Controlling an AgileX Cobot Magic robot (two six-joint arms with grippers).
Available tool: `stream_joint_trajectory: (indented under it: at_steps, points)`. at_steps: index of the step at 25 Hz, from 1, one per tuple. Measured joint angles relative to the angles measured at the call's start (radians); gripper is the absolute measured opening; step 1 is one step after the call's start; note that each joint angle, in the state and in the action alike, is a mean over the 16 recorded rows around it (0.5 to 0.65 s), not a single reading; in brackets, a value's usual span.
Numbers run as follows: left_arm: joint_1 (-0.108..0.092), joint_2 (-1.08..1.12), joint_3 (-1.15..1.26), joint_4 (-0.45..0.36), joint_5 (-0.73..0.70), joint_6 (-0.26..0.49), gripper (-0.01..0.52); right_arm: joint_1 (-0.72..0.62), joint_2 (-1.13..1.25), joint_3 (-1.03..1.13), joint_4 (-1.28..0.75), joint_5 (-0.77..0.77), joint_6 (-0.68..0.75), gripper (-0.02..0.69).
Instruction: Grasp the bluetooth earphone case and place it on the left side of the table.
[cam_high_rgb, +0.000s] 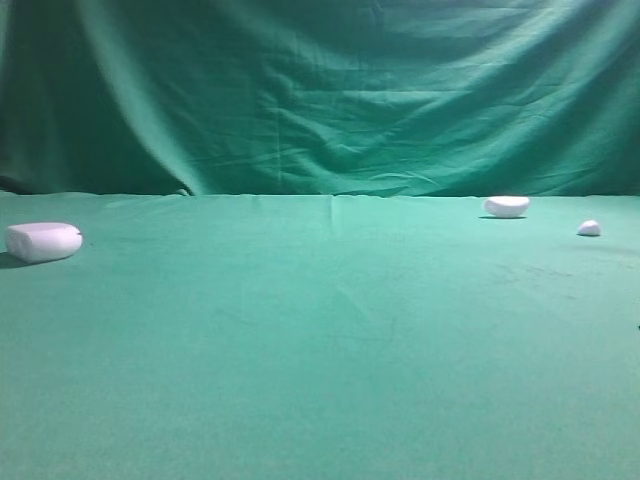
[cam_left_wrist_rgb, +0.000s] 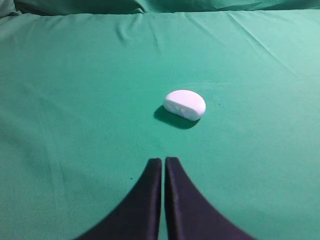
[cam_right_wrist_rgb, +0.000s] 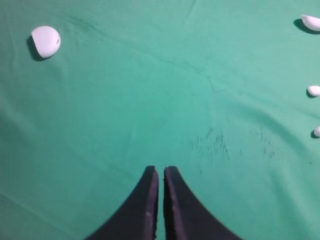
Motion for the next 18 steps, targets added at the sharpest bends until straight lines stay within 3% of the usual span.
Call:
stream_joint_trajectory:
  at_steps: [9, 18]
  points:
    - [0.000, 0.000, 0.000, 0.000, 0.000, 0.000, 0.000, -0.003, -0.398, 0.374, -0.010, -0.210, 0.027, 0.000]
    - [0.000, 0.000, 0.000, 0.000, 0.000, 0.000, 0.000, -0.004, -0.699, 0.559, -0.039, -0.238, -0.024, 0.000]
